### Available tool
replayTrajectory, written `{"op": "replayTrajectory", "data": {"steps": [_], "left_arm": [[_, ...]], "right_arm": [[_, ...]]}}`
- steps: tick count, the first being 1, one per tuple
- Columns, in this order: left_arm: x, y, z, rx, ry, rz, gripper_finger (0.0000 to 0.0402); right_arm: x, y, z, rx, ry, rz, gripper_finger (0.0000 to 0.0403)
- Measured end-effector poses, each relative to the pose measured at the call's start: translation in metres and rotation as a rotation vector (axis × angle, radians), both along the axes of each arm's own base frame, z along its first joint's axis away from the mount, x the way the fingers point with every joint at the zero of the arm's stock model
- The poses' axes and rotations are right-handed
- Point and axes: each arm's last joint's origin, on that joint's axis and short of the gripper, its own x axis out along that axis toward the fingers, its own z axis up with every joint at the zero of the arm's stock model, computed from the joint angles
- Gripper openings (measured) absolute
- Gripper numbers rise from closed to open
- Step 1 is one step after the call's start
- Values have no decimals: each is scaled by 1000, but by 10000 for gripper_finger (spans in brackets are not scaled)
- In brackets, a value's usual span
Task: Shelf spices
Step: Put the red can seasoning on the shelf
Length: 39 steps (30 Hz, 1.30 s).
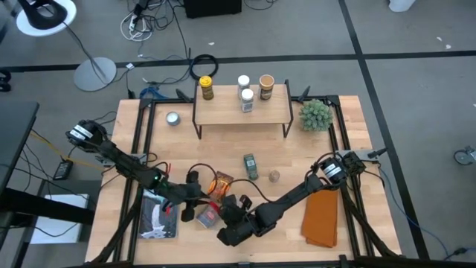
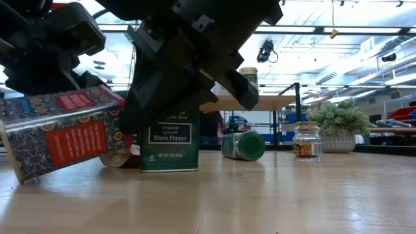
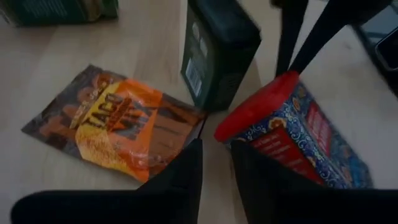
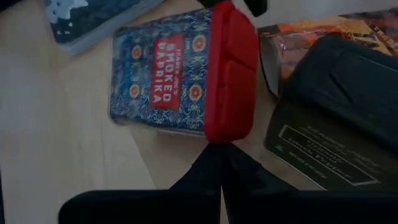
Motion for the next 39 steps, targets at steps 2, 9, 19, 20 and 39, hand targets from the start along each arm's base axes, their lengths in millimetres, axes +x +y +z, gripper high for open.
{"op": "replayTrajectory", "data": {"steps": [2,9,19,20,39], "left_arm": [[0,0,0,6,2,-3,95],[-3,1,-1,19,32,-12,95],[-8,-6,-3,-27,78,-73,95],[-9,-7,-3,-32,80,-77,95],[-13,-10,10,83,-46,-7,94]], "right_arm": [[1,2,3,-10,-12,12,0],[7,10,27,-95,-89,25,0],[11,12,35,-53,-86,83,0],[10,13,35,-49,-84,89,0],[7,19,35,-85,-83,111,0]]}}
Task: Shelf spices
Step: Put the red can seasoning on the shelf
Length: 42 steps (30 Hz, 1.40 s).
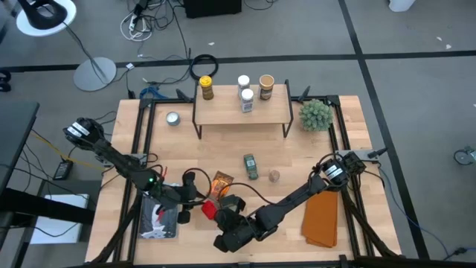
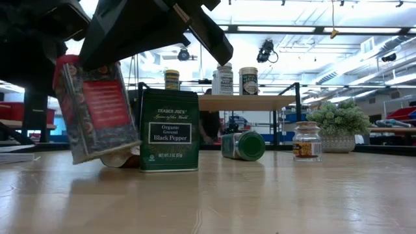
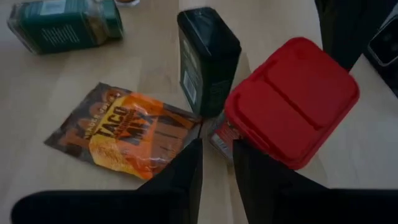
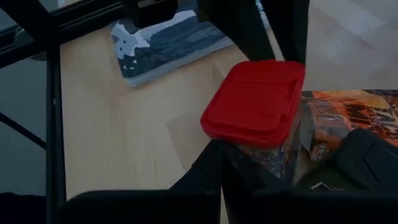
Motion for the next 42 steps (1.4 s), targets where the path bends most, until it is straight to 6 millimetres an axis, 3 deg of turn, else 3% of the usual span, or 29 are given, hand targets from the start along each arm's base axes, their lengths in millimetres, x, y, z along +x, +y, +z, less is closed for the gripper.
{"op": "replayTrajectory", "data": {"steps": [14,27,34,39,42], "left_arm": [[-5,-3,-4,-50,67,-27,94],[-16,5,-4,-1,150,22,94],[-31,18,21,45,81,11,94],[-43,26,45,66,-23,-82,94],[-50,29,58,55,-94,-146,94]], "right_arm": [[-2,3,-2,73,10,-18,0],[-20,13,6,122,50,-63,0],[-24,11,19,132,47,-63,0],[-17,-1,23,165,80,-38,0],[-9,-8,35,152,80,14,0]]}}
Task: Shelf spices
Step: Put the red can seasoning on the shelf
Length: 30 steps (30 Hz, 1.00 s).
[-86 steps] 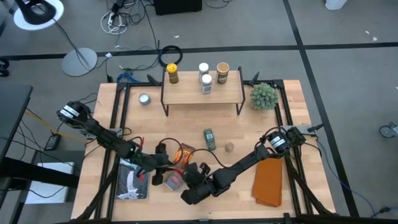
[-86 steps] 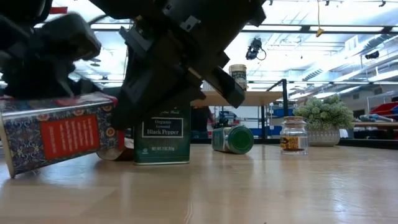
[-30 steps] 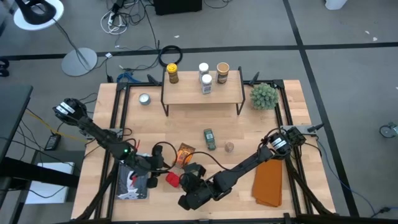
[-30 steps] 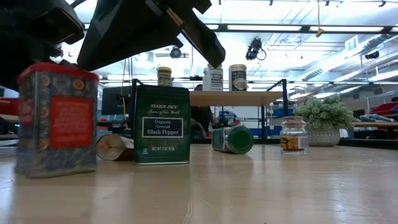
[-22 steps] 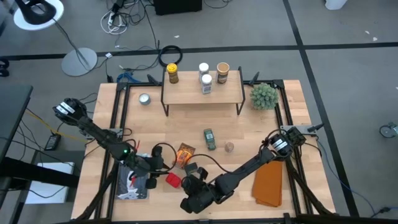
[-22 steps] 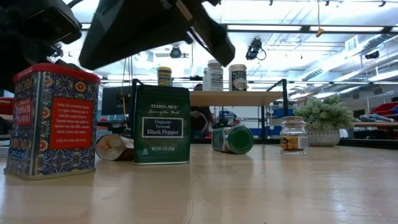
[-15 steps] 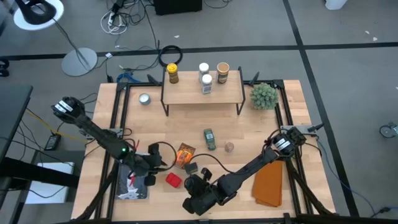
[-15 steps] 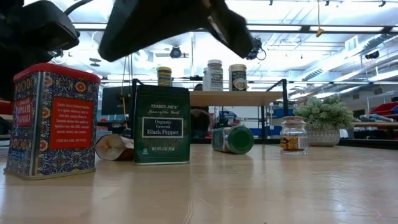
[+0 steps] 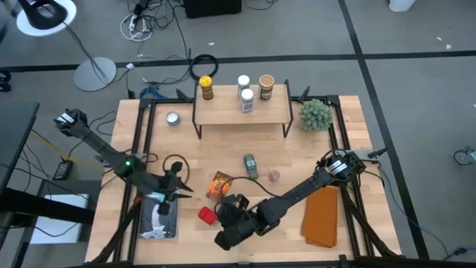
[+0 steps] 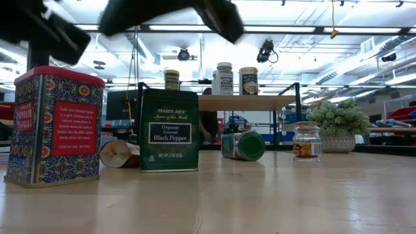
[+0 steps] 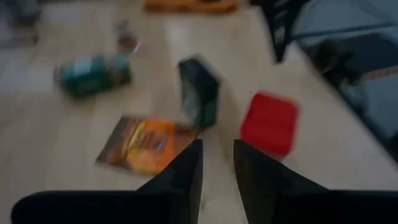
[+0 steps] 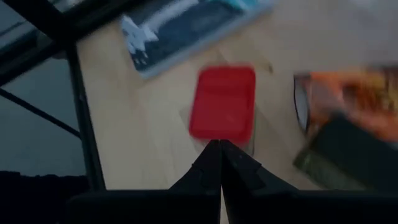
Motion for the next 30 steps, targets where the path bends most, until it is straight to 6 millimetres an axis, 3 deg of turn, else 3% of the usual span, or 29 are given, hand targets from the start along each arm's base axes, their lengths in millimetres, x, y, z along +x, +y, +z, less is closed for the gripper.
{"op": "replayTrajectory", "data": {"steps": [7,11,21,30], "left_arm": [[-13,7,13,-47,-45,-84,94],[-14,7,12,-54,-35,-77,94],[-12,6,16,-97,-61,-64,94],[-9,4,25,-161,-147,-64,94]], "right_arm": [[10,-16,44,-60,-25,18,0],[13,-25,56,-45,-36,-14,0],[19,-35,55,44,-31,-32,0],[10,-18,53,35,-26,-28,0]]}}
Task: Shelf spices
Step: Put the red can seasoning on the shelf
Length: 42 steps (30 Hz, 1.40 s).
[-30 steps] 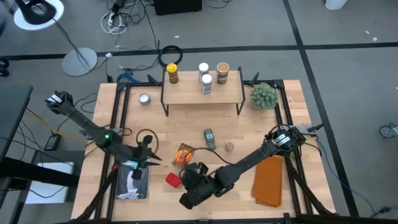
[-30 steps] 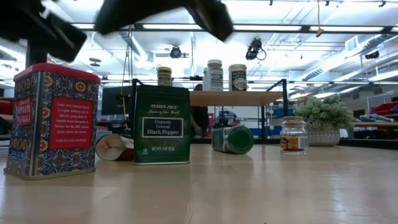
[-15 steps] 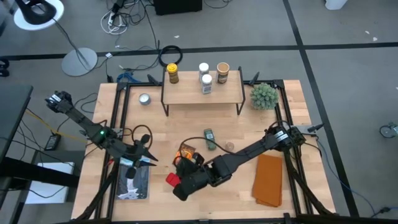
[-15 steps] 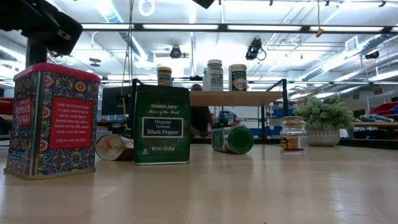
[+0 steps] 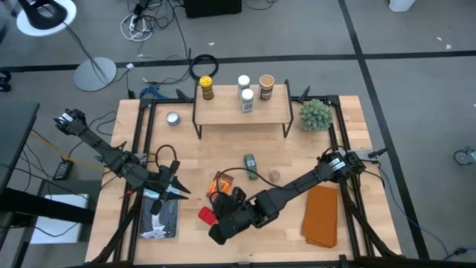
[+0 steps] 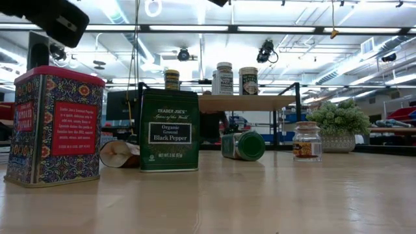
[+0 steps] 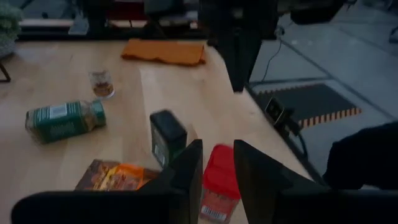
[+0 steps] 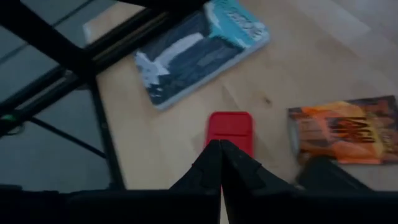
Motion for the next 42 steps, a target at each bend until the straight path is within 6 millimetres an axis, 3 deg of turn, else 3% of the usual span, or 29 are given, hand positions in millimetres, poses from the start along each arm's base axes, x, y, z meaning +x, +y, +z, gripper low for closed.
{"op": "replayTrajectory", "data": {"steps": [7,13,19,30,42], "left_arm": [[3,-5,-1,-103,45,-64,94],[13,-20,-23,-147,217,-84,94],[20,-40,-46,-160,351,-79,94],[35,-76,-83,-192,391,-109,72],[62,-71,-116,-117,359,-20,4]], "right_arm": [[2,10,-12,58,-25,65,0],[-4,12,-35,56,50,62,0],[-18,21,-41,31,119,33,0],[-35,41,-44,-7,147,22,0],[-41,49,-43,-32,136,31,1]]}}
